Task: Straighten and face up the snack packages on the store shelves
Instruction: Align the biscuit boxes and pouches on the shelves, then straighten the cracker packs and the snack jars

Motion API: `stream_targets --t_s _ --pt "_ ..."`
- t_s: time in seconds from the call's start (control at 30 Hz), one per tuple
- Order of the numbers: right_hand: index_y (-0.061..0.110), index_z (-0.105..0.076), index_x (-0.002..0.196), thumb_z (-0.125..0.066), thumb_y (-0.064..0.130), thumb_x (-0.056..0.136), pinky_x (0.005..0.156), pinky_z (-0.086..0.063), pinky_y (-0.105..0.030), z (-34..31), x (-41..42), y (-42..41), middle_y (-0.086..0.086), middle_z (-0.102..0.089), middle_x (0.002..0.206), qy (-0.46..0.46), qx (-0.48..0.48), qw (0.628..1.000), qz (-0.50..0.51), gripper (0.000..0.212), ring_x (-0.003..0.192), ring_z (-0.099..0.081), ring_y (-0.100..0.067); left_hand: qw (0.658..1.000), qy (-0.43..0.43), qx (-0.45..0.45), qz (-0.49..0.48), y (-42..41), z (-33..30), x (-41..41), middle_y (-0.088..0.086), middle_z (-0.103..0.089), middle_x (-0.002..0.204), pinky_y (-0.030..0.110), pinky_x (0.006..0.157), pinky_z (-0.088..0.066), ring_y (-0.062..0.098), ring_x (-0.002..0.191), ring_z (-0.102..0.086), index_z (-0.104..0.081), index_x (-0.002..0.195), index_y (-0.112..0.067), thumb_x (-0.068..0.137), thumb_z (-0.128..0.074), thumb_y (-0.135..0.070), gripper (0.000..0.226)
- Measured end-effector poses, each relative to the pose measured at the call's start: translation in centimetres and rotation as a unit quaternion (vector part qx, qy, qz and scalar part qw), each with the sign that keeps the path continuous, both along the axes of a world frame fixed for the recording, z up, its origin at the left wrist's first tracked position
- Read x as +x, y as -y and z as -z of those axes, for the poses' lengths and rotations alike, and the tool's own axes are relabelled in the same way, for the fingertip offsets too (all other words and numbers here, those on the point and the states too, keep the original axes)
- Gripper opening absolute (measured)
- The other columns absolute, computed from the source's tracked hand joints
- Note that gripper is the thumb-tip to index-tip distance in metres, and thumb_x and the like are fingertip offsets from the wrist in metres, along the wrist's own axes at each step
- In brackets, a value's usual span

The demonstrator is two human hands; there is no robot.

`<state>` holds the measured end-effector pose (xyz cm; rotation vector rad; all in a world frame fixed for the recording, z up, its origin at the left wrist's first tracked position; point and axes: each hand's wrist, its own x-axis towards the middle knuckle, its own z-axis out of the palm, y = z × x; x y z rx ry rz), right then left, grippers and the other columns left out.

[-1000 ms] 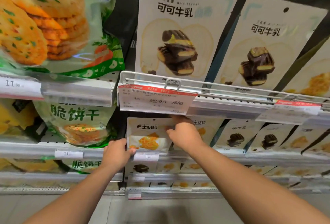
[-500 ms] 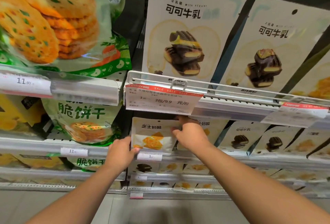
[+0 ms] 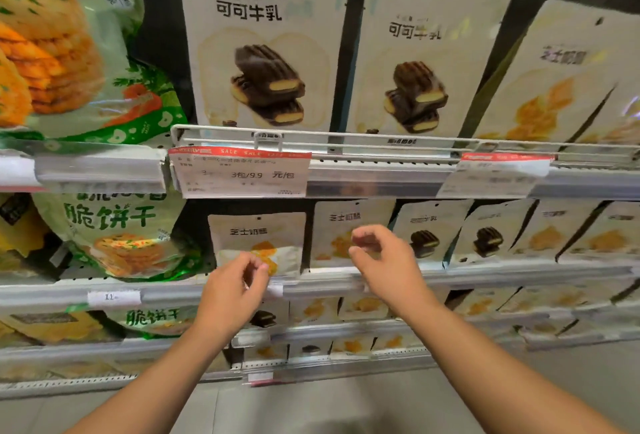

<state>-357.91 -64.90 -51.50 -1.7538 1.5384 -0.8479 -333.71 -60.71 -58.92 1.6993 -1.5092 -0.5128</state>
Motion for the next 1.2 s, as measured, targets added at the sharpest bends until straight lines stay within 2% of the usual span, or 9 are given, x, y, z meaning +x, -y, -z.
stream_targets --t_s 0.1,0.27,0.4,0.5,0.57,0.67,0.87,1.07,1.2 --pt "0.036 -0.064 0.092 -0.068 0.023 0.089 0.073 -0.045 -0.005 0.1 -6.4 -3.6 0.018 -0.067 0.091 0.067 -0.001 0.996 0.051 0.015 0.088 -0.060 0.008 0.997 -0.012 0.030 0.067 0.0 -1.3 -5.9 -0.010 -0.061 0.063 0.014 0.053 -0.038 0.001 0.067 -0.057 -0.060 0.070 -0.033 0.092 -0.061 -0.027 0.023" --pt "0.035 -0.070 0.090 -0.072 0.020 0.087 0.072 -0.054 -0.021 0.8 -20.0 -12.4 0.012 -0.071 0.085 0.189 -0.005 0.966 0.177 0.015 0.080 -0.065 -0.005 0.978 -0.028 0.038 0.204 -0.8 -5.1 -21.6 -0.012 -0.063 0.064 0.011 0.055 -0.039 0.003 0.066 -0.058 -0.063 0.070 -0.032 0.093 -0.061 -0.026 0.024" --pt "0.039 -0.069 0.086 -0.074 0.019 0.085 0.068 -0.049 -0.020 0.7 -30.8 -19.3 0.010 -0.070 0.076 0.231 -0.024 0.928 0.291 0.020 0.069 -0.062 -0.007 0.939 -0.023 0.040 0.340 -3.2 -8.1 -33.8 -0.016 -0.065 0.068 0.014 0.056 -0.042 0.002 0.063 -0.057 -0.066 0.074 -0.030 0.093 -0.060 -0.026 0.021" --pt "0.040 -0.069 0.084 -0.075 0.025 0.083 0.076 -0.053 -0.030 -1.1 -37.8 -23.4 0.008 -0.071 0.078 0.228 -0.050 0.901 0.366 0.017 0.071 -0.065 -0.007 0.909 -0.016 0.066 0.412 -4.5 -8.9 -40.3 -0.010 -0.067 0.076 0.026 0.065 -0.048 0.009 0.070 -0.061 -0.068 0.078 -0.031 0.094 -0.060 -0.029 0.018" --pt "0.042 -0.070 0.082 -0.076 0.026 0.082 0.078 -0.056 -0.035 -2.9 -42.0 -25.0 0.009 -0.072 0.080 0.213 -0.079 0.887 0.402 0.017 0.072 -0.067 -0.006 0.895 -0.001 0.088 0.438 -4.8 -8.7 -43.3 -0.007 -0.068 0.083 0.022 0.065 -0.048 0.010 0.072 -0.061 -0.067 0.082 -0.036 0.094 -0.059 -0.034 0.015" --pt "0.041 -0.070 0.086 -0.076 0.025 0.082 0.080 -0.057 -0.039 -6.0 -48.1 -25.5 0.008 -0.073 0.082 0.181 -0.125 0.874 0.433 0.017 0.076 -0.069 -0.009 0.884 0.031 0.097 0.455 -3.8 -7.8 -46.4 -0.011 -0.068 0.087 0.016 0.063 -0.045 0.007 0.072 -0.061 -0.062 0.089 -0.047 0.093 -0.058 -0.040 0.009" --pt "0.036 -0.071 0.094 -0.074 0.030 0.080 0.081 -0.058 -0.044 -8.5 -57.9 -22.8 0.004 -0.075 0.091 0.143 -0.182 0.867 0.440 0.016 0.085 -0.070 -0.014 0.905 0.046 0.093 0.413 2.7 -7.7 -52.5 -0.013 -0.070 0.080 0.014 0.059 -0.045 0.002 0.071 -0.063 -0.065 0.088 -0.046 0.090 -0.065 -0.034 0.013" --pt "0.041 -0.069 0.093 -0.071 0.008 0.083 0.073 -0.058 -0.038 -6.5 -65.6 -17.6 0.006 -0.075 0.090 0.105 -0.153 0.887 0.423 0.035 0.081 -0.070 -0.011 0.901 0.020 0.026 0.432 10.0 -9.9 -64.5 -0.020 -0.068 0.081 0.027 0.062 -0.049 0.000 0.074 -0.062 -0.065 0.089 -0.047 0.091 -0.060 -0.038 0.011" --pt "0.041 -0.069 0.095 -0.072 0.010 0.082 0.071 -0.059 -0.036 -6.2 -70.5 -14.0 0.005 -0.075 0.092 0.090 -0.144 0.896 0.411 0.034 0.079 -0.069 -0.012 0.877 -0.015 0.002 0.480 13.1 -12.8 -74.7 -0.022 -0.069 0.084 0.019 0.064 -0.053 0.000 0.077 -0.064 -0.065 0.089 -0.050 0.088 -0.059 -0.041 0.011"
